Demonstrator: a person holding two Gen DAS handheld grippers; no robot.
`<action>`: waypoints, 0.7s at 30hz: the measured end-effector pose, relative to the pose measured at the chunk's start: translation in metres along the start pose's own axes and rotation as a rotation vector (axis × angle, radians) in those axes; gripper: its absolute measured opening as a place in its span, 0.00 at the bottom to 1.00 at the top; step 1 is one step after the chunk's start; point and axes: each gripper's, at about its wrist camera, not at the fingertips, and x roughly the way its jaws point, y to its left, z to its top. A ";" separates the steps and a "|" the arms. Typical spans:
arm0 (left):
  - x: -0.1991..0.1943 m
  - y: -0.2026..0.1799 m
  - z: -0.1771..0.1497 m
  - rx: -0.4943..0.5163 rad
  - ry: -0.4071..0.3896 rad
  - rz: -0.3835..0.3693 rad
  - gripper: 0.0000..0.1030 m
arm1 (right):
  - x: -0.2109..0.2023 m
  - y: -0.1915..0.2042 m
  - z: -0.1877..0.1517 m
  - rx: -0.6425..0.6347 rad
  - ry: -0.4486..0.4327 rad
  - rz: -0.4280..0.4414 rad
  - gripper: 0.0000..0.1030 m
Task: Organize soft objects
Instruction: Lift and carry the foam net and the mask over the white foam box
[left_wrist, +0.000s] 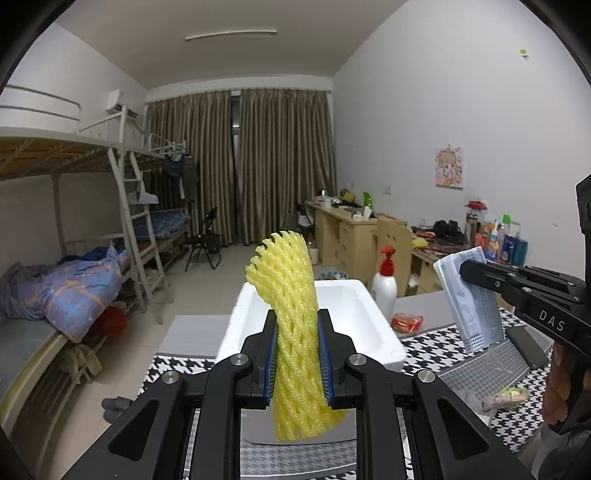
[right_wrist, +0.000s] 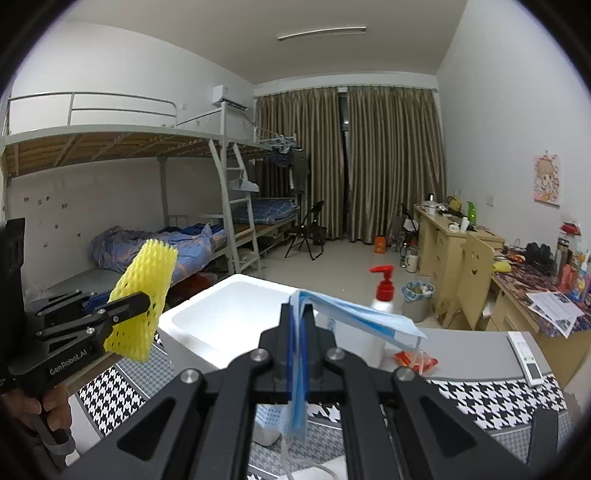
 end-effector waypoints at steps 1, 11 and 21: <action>0.000 0.003 0.000 -0.003 -0.002 0.006 0.20 | 0.002 0.002 0.001 -0.004 0.000 0.005 0.06; -0.001 0.024 -0.006 -0.037 0.002 0.061 0.20 | 0.021 0.016 0.015 -0.029 0.011 0.057 0.06; -0.001 0.035 -0.014 -0.058 0.011 0.100 0.20 | 0.045 0.034 0.019 -0.060 0.047 0.102 0.06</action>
